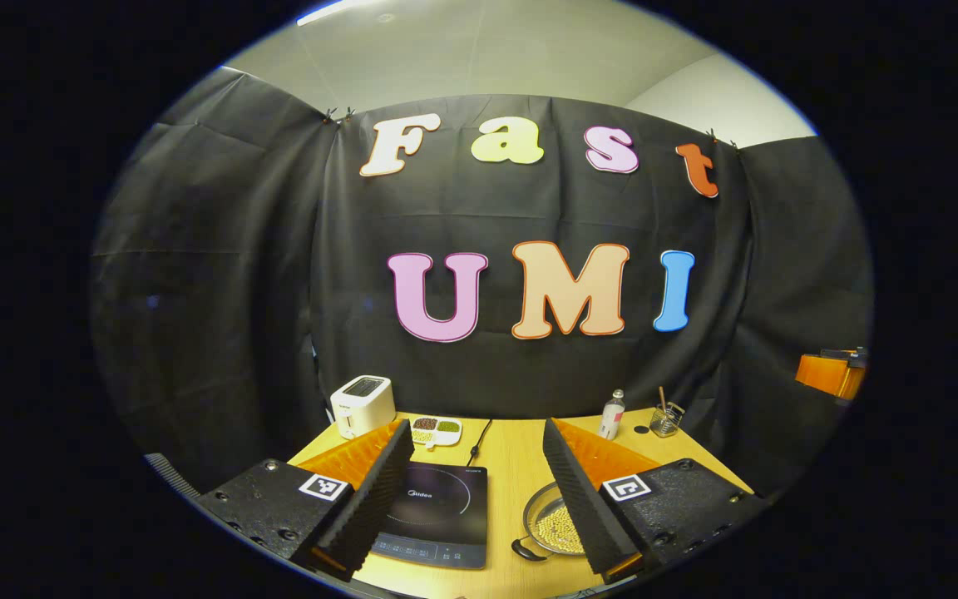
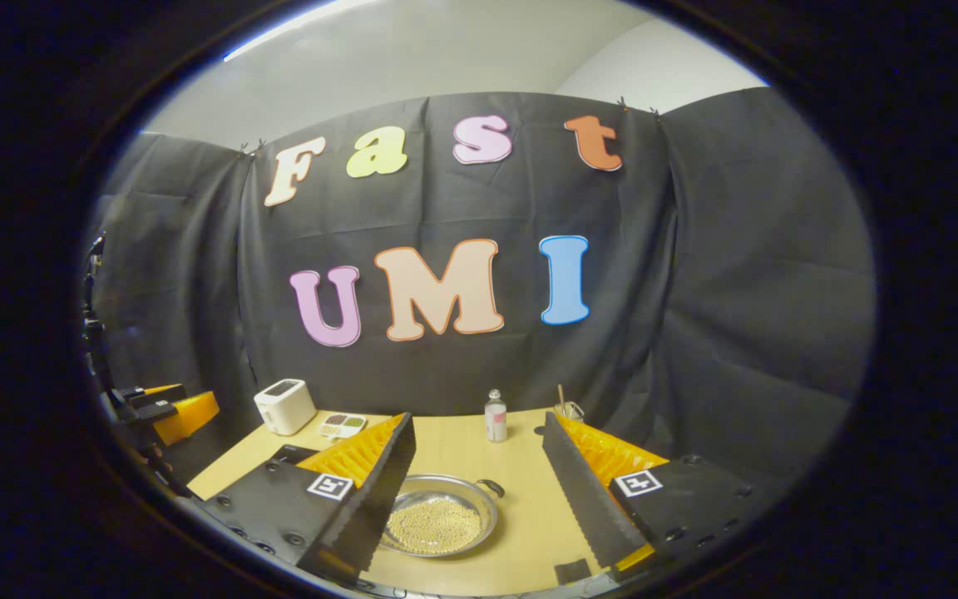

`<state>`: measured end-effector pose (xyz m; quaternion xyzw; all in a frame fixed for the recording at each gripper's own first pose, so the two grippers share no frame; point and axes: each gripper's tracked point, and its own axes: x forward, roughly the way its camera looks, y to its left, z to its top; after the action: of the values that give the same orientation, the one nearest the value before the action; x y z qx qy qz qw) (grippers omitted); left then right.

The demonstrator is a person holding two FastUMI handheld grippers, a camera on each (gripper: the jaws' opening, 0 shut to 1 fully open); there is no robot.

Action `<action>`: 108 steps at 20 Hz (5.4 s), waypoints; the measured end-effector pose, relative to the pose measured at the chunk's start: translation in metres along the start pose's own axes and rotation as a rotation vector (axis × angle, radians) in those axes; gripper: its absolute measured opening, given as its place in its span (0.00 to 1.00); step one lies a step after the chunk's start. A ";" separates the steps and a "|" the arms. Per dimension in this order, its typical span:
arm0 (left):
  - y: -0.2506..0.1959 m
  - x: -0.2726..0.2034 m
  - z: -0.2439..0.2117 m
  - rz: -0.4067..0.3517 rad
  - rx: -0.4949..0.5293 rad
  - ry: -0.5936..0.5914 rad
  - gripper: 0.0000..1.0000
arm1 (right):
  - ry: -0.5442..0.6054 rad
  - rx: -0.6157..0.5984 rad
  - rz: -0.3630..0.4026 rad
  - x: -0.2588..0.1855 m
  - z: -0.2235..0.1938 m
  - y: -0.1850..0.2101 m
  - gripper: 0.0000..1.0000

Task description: First push the handle of the pot to place it horizontally, then grasp the pot with both hands and set it on the induction cooktop.

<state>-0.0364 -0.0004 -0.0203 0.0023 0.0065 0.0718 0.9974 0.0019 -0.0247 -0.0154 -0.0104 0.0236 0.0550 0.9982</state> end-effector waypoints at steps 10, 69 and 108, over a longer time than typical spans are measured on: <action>0.001 -0.028 0.008 0.093 -0.023 -0.058 0.92 | 0.031 0.021 0.129 0.014 -0.021 0.005 0.98; 0.180 0.130 -0.121 -0.071 -0.003 0.247 0.93 | 1.191 0.123 -0.065 0.072 -0.415 0.222 0.03; 0.153 0.124 -0.173 -0.210 -0.023 0.398 0.96 | 1.091 0.322 -0.157 0.076 -0.379 0.208 0.19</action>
<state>0.0626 0.1691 -0.1943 -0.0239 0.2028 -0.0331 0.9784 0.0371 0.1816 -0.4017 0.1130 0.5424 -0.0370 0.8317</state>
